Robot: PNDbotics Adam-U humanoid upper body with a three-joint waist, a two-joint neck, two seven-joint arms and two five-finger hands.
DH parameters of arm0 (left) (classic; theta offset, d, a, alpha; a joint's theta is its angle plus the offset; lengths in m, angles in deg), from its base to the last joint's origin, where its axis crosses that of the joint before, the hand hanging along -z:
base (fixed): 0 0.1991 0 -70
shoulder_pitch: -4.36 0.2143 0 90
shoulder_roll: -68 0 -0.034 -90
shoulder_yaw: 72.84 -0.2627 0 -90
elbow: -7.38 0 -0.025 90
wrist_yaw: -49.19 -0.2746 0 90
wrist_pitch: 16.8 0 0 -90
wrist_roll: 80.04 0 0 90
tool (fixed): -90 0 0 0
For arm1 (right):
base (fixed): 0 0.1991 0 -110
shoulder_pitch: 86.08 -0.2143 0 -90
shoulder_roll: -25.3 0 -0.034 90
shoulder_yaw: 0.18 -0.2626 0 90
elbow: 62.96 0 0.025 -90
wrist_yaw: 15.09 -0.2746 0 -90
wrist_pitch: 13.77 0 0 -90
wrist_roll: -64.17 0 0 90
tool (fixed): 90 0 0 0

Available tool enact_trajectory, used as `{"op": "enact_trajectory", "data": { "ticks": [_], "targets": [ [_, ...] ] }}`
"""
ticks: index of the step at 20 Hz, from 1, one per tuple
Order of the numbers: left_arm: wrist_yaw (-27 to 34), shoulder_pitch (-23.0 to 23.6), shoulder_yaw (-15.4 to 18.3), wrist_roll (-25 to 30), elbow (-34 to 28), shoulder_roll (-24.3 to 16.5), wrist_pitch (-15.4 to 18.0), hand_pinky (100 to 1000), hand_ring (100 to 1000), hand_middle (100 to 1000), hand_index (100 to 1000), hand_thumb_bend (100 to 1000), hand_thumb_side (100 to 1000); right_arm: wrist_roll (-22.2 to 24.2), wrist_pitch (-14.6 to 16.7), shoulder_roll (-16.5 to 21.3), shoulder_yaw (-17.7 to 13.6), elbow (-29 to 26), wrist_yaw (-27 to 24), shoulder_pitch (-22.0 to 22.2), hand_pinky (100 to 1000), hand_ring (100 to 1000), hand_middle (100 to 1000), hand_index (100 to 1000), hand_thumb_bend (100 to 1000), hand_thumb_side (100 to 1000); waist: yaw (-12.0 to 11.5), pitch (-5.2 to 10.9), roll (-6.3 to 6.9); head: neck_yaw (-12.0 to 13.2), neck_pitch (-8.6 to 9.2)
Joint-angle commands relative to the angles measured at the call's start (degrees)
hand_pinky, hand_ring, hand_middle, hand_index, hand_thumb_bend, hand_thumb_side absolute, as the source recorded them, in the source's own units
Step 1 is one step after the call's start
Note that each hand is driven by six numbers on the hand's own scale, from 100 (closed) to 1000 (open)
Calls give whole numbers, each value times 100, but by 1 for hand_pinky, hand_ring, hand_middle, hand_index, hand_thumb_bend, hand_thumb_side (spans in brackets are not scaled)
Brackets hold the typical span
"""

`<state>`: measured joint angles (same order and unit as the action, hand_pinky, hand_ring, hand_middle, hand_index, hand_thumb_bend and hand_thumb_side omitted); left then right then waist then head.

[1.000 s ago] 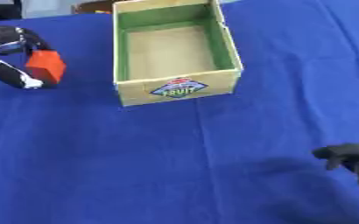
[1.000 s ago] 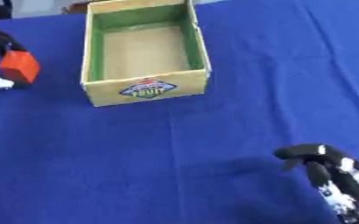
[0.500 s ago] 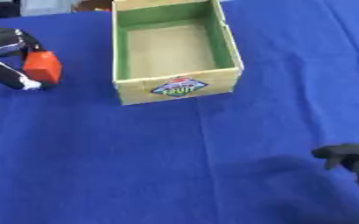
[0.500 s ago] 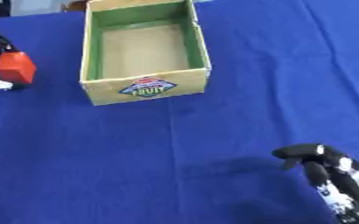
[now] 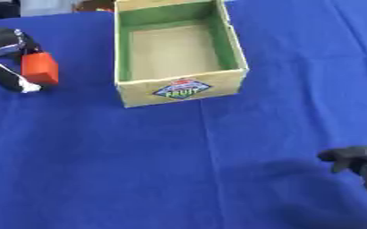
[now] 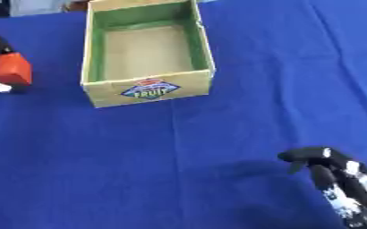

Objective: Pick up objects on the table and place them in the box.

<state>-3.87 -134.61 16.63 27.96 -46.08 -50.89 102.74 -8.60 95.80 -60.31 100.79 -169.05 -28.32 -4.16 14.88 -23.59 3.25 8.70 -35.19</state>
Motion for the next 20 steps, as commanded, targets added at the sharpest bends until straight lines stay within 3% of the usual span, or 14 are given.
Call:
{"op": "enact_trajectory", "data": {
  "ticks": [1, 6, 11, 20],
  "targets": [
    [-8, -61, 26, -271, -159, -163, -14, 282, 196, 177, 297, 405, 296, -8, 10, 58, -47, -47, -4, -16, 810, 765, 524, 756, 100, 646, -11, 161, -9, -25, 17],
    [176, -54, 11, -520, -296, -252, 46, 229, 136, 102, 207, 395, 268, -6, 6, 77, -59, -46, -30, 1, 810, 765, 525, 756, 100, 643, -34, 217, -4, -43, 6],
    [633, -80, -73, -387, -621, -322, 128, 191, 100, 100, 188, 380, 252, 2, 3, 109, -72, -55, -74, 17, 810, 765, 525, 756, 100, 638, -70, 288, -3, -66, 15],
    [2061, -230, -541, 208, -1826, -319, 183, 160, 100, 100, 183, 302, 213, 12, 4, 155, -85, -75, -133, 46, 810, 765, 526, 757, 100, 634, -95, 371, -14, -102, 48]
  ]
}}
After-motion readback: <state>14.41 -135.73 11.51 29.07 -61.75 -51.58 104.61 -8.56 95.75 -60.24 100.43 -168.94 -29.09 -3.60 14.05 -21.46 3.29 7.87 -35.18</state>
